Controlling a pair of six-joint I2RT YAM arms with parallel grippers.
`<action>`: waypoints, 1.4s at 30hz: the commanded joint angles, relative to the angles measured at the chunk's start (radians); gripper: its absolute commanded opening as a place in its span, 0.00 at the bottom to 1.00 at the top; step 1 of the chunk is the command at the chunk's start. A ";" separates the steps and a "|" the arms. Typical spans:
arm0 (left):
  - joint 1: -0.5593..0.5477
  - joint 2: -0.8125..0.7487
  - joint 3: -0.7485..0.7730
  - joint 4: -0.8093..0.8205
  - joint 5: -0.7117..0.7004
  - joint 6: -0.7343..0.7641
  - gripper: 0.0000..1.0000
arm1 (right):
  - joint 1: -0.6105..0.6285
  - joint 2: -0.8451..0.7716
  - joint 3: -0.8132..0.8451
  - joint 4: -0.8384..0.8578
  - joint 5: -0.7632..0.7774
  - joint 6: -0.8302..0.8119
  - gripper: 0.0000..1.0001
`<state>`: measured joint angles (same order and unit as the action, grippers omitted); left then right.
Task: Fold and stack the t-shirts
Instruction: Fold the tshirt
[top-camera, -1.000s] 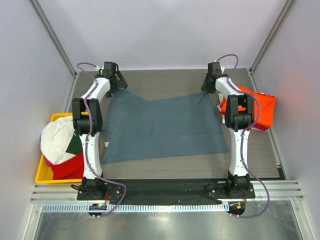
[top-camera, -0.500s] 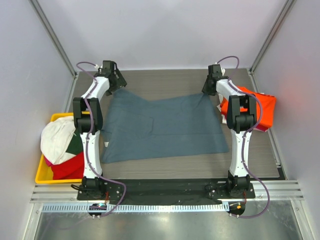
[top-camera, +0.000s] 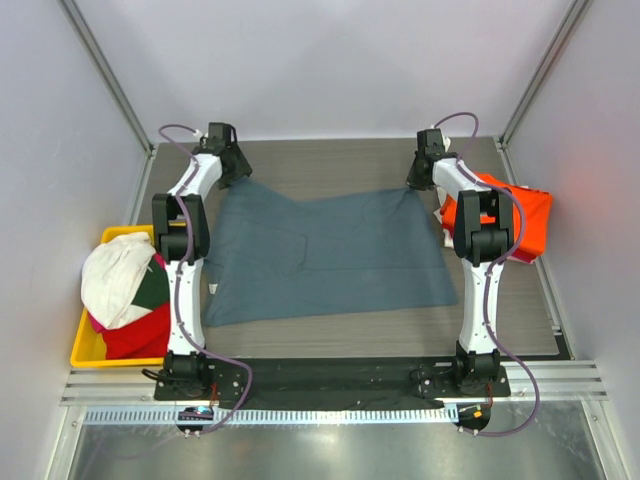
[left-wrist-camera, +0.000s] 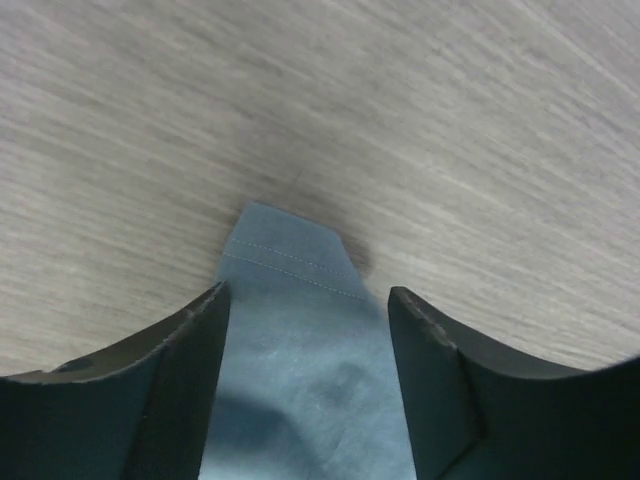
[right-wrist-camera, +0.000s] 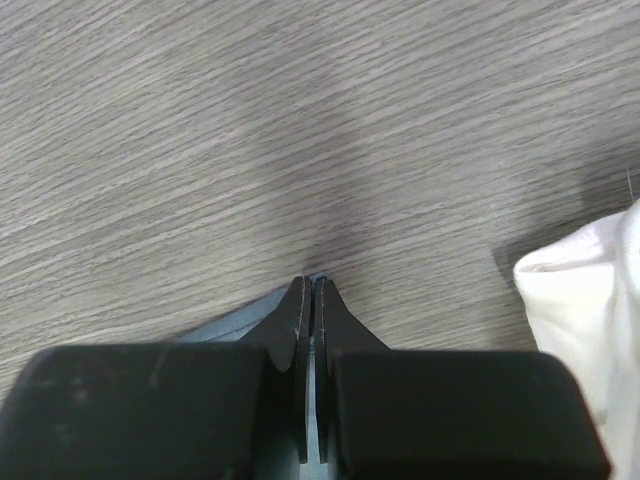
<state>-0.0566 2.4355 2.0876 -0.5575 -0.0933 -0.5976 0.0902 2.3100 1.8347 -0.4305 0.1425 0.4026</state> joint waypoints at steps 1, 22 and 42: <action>0.008 0.023 0.071 -0.001 0.000 0.024 0.64 | 0.005 -0.037 0.026 -0.027 0.000 -0.001 0.01; 0.004 -0.006 0.118 0.094 0.090 -0.018 0.00 | -0.023 -0.093 0.063 -0.071 -0.050 0.019 0.01; -0.037 -0.306 -0.181 0.123 -0.006 0.096 0.00 | -0.029 -0.188 -0.011 -0.105 -0.069 0.035 0.01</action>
<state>-0.0830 2.2238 1.9480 -0.4744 -0.0566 -0.5358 0.0669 2.2177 1.8389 -0.5247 0.0673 0.4252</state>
